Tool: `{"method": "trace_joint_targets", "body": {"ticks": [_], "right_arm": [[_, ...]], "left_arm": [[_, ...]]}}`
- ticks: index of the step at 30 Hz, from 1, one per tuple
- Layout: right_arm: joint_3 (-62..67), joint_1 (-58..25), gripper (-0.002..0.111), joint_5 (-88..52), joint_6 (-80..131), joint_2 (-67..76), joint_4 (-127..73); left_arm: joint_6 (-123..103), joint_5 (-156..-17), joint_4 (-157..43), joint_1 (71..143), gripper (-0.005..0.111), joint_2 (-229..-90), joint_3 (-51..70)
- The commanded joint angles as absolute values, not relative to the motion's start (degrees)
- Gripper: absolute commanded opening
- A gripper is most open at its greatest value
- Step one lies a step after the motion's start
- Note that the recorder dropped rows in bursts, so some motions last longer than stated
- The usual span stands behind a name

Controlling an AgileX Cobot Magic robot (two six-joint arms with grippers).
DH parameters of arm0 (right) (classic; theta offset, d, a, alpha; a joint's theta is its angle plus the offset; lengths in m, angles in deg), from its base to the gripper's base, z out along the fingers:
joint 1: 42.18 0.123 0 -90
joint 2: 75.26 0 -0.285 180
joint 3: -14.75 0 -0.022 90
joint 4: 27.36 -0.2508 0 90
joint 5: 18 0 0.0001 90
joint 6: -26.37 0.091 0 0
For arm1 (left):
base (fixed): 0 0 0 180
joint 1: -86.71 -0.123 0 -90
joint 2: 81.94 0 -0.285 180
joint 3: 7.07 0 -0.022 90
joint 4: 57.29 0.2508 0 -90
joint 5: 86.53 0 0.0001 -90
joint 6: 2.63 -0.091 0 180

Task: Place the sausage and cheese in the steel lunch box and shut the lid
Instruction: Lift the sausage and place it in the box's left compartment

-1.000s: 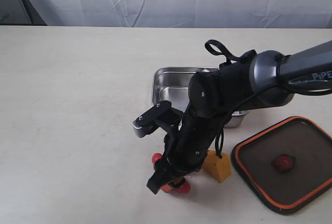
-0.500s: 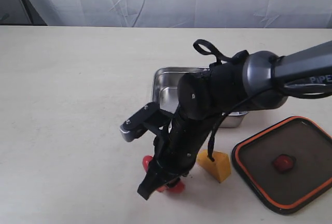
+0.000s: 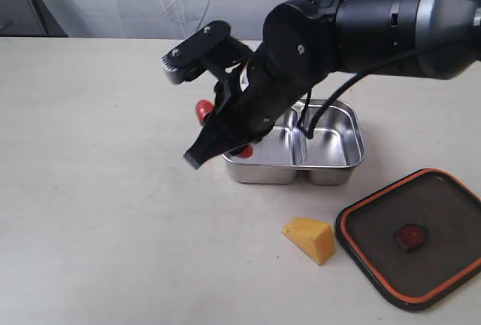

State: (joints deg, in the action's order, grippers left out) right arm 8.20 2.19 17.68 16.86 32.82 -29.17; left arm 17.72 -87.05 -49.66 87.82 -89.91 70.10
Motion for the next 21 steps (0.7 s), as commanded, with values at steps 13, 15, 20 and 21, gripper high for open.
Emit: {"method": "trace_joint_targets", "body": {"ticks": [13, 15, 20, 21], "right_arm": [[14.47, -7.88, -0.001, 19.21, 18.42, 41.46, -27.93], [15.54, -7.88, -0.001, 19.77, 18.52, 42.94, -28.18], [16.07, -7.88, -0.001, 21.34, 18.52, 43.65, -28.33], [16.07, -7.88, -0.001, 21.46, 18.64, 43.76, -28.33]], "left_arm": [[17.73, -87.42, -49.44, 88.15, 0.000, -89.73, 70.15], [17.73, -87.42, -49.44, 88.15, 0.000, -89.73, 70.15], [17.73, -87.42, -49.44, 88.15, 0.000, -89.73, 70.15], [17.73, -87.42, -49.44, 88.15, 0.000, -89.73, 70.15]]}}
